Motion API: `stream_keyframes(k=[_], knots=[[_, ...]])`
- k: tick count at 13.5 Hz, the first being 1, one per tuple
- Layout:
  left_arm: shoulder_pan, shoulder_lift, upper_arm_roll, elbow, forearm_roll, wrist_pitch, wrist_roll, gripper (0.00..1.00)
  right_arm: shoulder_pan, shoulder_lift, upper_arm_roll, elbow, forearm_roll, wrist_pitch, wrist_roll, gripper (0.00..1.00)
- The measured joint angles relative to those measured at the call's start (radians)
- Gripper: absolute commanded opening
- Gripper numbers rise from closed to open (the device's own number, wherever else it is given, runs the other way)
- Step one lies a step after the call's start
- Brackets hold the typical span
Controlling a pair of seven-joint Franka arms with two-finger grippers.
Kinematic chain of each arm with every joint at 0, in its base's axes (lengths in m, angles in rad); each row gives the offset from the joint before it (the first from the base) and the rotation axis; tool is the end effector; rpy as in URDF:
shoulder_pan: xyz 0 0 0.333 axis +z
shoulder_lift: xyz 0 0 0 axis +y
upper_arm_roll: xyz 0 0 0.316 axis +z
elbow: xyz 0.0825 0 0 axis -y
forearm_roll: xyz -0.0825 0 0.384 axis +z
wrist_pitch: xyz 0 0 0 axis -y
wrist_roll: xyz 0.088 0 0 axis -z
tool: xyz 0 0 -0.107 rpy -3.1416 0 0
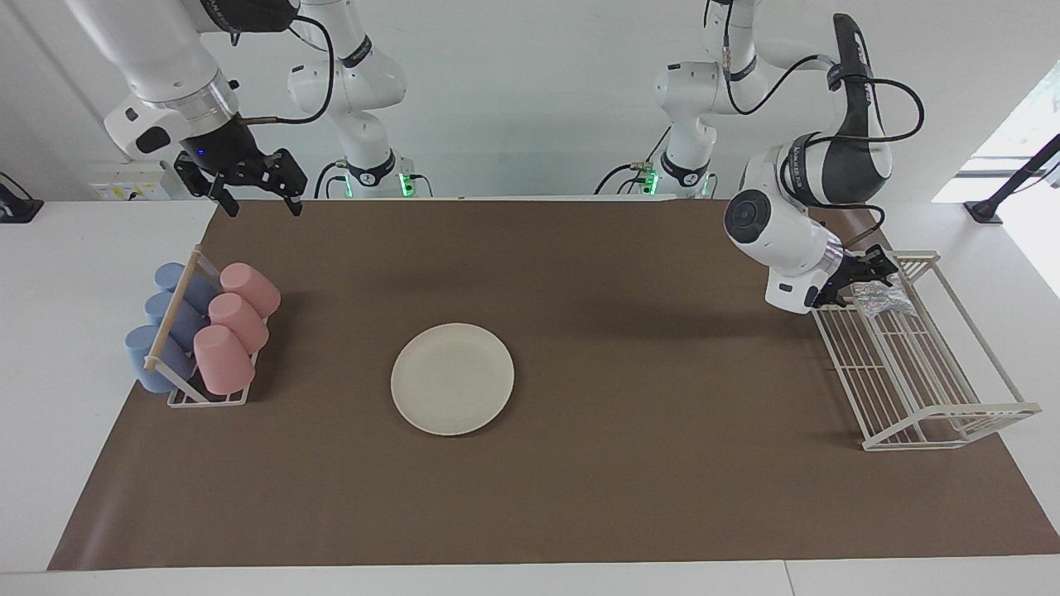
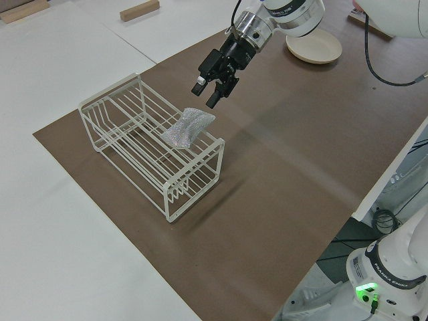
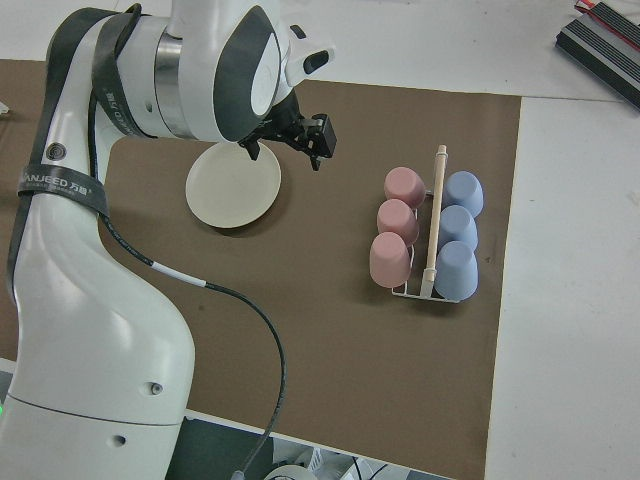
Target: Wipe plate with sponge
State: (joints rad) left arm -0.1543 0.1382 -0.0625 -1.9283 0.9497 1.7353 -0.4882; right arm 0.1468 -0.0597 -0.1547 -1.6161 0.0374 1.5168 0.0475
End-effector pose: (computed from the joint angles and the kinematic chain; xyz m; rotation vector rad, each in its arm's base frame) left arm 0.5716 -0.0488 0.4278 -2.2006 0.0697 -0.0272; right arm 0.5302 -0.0026 0.6307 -3.0941 0.0831 0.0638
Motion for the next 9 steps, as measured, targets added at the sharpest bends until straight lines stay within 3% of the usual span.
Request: stream_keyframes(k=[9], knots=[[0.009, -0.037, 0.016, 0.274, -0.369, -0.155, 0.205, 1.00, 0.001, 0.000, 0.001, 0.006, 0.000, 0.000, 0.001, 1.00]])
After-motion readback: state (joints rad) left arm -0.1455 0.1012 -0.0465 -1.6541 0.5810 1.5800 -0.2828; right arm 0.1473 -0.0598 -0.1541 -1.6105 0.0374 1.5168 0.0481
